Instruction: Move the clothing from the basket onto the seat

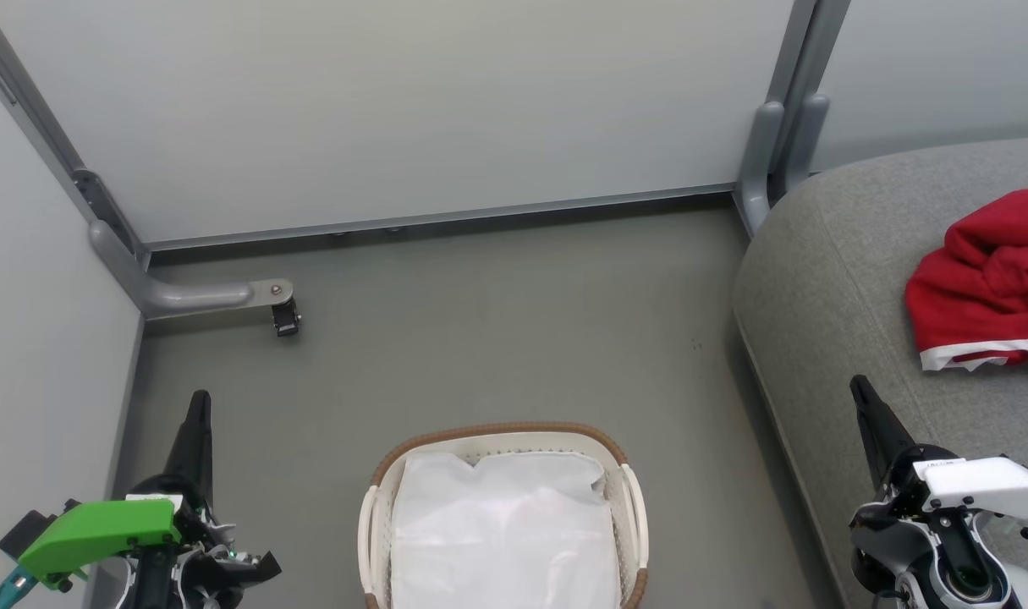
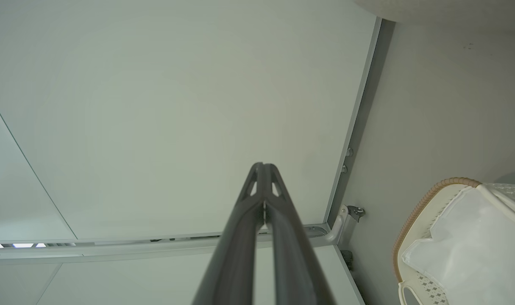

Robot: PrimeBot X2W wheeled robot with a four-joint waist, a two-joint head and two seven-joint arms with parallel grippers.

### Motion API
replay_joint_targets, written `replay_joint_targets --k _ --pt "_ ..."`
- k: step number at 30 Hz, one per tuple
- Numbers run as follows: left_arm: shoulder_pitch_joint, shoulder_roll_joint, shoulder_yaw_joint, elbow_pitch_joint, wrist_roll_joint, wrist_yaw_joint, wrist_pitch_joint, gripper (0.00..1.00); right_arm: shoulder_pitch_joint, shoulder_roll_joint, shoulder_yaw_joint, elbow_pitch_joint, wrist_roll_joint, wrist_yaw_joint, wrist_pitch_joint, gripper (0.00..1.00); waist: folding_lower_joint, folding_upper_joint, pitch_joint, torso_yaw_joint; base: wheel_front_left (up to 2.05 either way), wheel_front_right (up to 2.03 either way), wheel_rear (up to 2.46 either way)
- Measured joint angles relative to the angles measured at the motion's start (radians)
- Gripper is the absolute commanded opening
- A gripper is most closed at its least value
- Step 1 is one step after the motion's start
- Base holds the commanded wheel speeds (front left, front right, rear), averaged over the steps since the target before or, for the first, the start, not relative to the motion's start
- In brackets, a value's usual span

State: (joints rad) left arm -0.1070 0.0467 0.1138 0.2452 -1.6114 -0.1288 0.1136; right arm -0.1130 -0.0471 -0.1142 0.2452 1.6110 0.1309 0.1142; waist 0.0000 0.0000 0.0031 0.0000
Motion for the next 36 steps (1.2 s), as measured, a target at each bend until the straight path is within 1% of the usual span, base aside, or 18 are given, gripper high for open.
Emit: replay_joint_targets --k 36 --pt "0.000 0.000 0.000 0.000 0.000 0.000 0.000 0.00 0.000 0.000 0.000 0.000 0.000 0.000 0.000 0.00 0.0000 0.0000 0.000 0.000 0.00 0.00 0.00"
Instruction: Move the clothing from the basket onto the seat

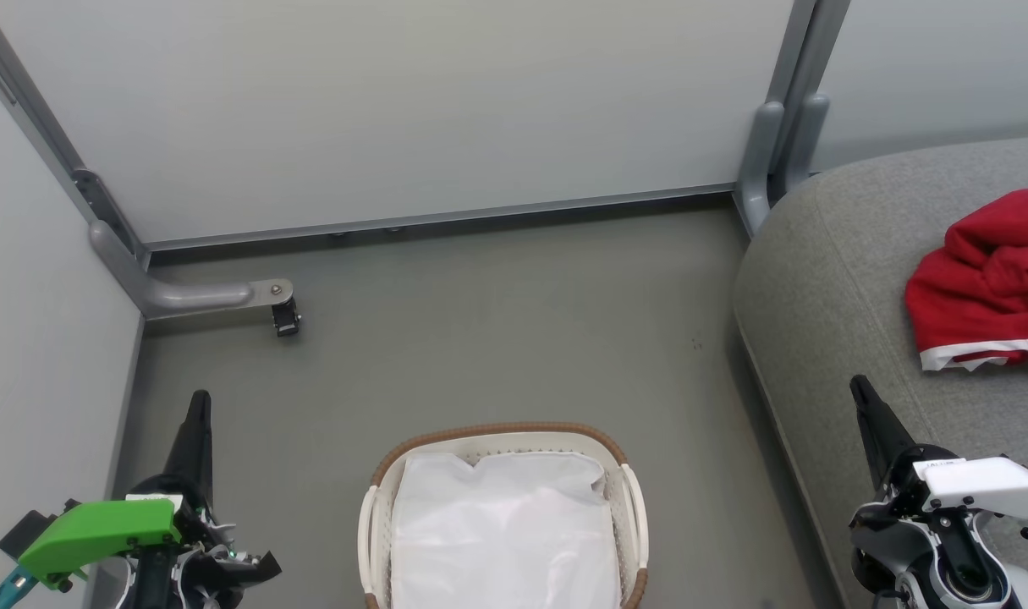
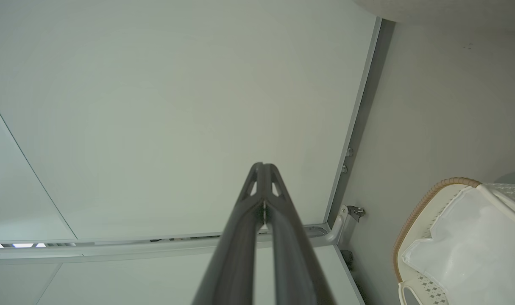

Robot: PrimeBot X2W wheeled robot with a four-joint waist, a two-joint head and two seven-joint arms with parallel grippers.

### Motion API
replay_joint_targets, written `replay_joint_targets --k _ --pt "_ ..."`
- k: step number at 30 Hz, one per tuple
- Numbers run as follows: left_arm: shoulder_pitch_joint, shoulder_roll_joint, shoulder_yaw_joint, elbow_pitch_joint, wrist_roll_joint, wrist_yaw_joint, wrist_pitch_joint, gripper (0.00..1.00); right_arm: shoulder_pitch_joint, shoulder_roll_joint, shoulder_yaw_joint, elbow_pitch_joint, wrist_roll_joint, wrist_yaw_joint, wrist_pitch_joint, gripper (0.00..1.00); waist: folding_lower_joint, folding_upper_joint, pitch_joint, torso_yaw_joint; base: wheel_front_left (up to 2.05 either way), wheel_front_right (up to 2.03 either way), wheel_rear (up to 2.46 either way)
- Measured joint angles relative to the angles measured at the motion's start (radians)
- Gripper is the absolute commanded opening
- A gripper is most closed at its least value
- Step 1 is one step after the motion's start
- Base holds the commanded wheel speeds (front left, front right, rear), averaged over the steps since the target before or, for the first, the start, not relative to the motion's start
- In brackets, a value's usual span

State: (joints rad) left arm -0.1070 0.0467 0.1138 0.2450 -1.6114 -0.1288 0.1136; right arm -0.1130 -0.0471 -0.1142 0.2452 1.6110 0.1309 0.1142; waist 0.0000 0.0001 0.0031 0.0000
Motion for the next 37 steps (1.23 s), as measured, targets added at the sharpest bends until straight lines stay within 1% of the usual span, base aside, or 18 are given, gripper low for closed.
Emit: replay_joint_targets --k 37 --pt "0.000 0.000 0.000 0.000 0.000 0.000 0.000 0.00 0.000 0.000 0.000 0.000 0.000 0.000 0.000 0.00 0.0000 0.0000 0.000 0.000 0.00 0.00 0.00"
